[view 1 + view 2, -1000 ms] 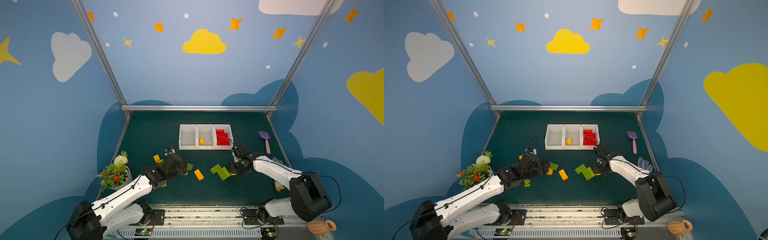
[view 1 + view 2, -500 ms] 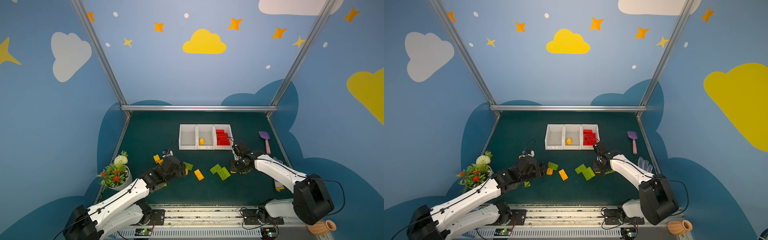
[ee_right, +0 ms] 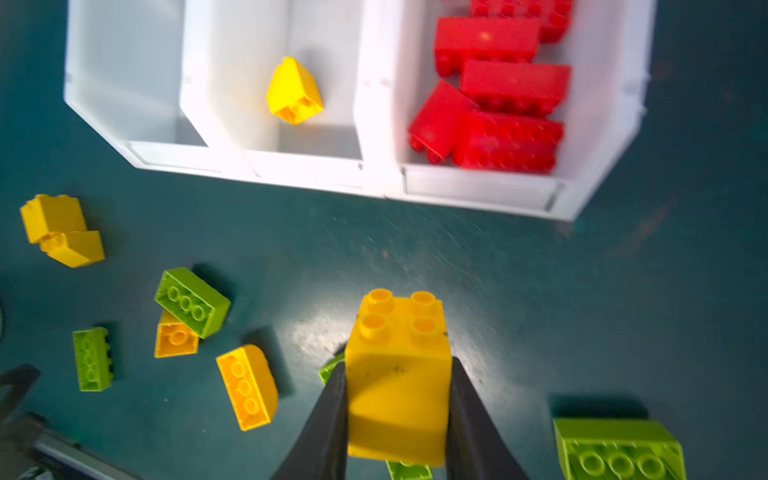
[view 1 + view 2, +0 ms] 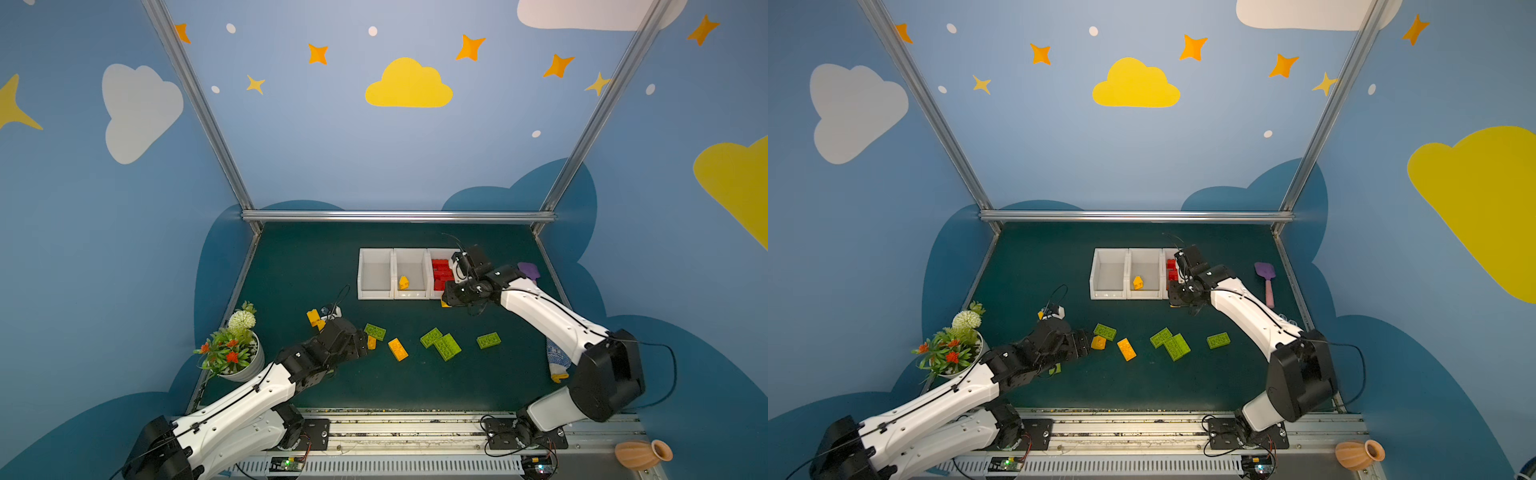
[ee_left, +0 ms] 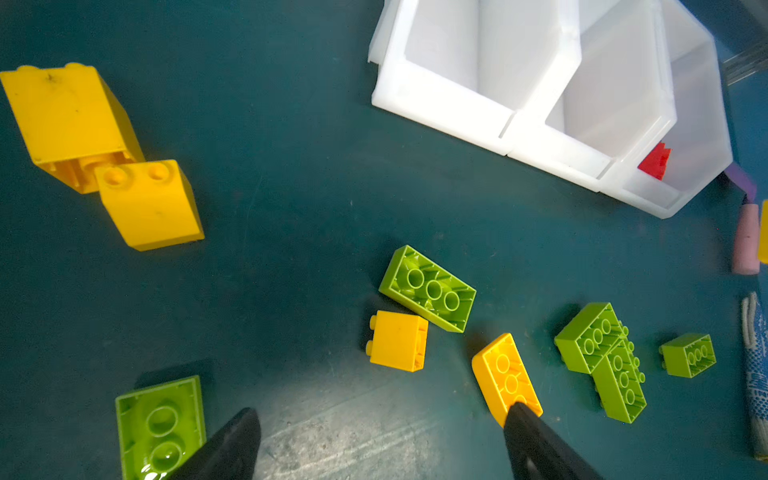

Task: Sort the legos into containers by color
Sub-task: 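Carry the yellow 2x2 brick with the right gripper into the middle compartment and release, then grasp another yellow brick with the left gripper while the right gripper withdraws from the bin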

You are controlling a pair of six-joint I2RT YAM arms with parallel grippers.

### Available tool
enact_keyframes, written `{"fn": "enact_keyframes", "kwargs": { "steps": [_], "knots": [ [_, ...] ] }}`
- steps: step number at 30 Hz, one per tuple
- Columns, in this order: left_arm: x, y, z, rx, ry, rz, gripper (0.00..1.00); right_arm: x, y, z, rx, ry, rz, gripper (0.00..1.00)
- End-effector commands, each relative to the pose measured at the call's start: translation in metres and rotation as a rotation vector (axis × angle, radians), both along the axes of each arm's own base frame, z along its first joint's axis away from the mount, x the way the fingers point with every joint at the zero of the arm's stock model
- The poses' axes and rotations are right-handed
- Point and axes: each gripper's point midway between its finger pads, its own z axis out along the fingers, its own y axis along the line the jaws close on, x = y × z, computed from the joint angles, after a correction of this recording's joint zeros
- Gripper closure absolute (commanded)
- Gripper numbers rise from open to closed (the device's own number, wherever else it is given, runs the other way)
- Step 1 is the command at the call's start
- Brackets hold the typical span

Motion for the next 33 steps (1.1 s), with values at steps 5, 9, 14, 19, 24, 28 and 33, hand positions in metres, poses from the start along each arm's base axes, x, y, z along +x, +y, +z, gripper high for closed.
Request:
{"fn": "enact_keyframes", "kwargs": {
  "steps": [5, 9, 14, 19, 24, 28, 33],
  "knots": [
    [-0.003, 0.003, -0.018, 0.018, 0.032, 0.005, 0.09, 0.038, 0.044, 0.007, 0.029, 0.013, 0.062, 0.75],
    [-0.005, -0.003, -0.024, 0.027, 0.067, -0.029, 0.10, 0.062, 0.064, 0.007, 0.019, 0.005, 0.076, 0.74],
    [-0.004, -0.008, -0.031, 0.056, 0.104, -0.054, 0.10, 0.086, 0.083, 0.003, 0.007, 0.002, 0.089, 0.74],
    [-0.003, -0.013, -0.038, 0.062, 0.124, -0.072, 0.11, 0.105, 0.093, -0.005, -0.016, 0.005, 0.089, 0.69],
    [-0.001, -0.017, -0.044, 0.077, 0.151, -0.082, 0.13, 0.115, 0.099, -0.006, -0.010, 0.003, 0.087, 0.59],
    [0.003, -0.022, -0.048, 0.084, 0.165, -0.094, 0.15, 0.118, 0.099, -0.001, -0.005, -0.008, 0.087, 0.47],
    [0.009, -0.027, -0.058, 0.116, 0.195, -0.102, 0.17, 0.110, 0.089, 0.011, -0.011, -0.022, 0.091, 0.41]
  ]
}}
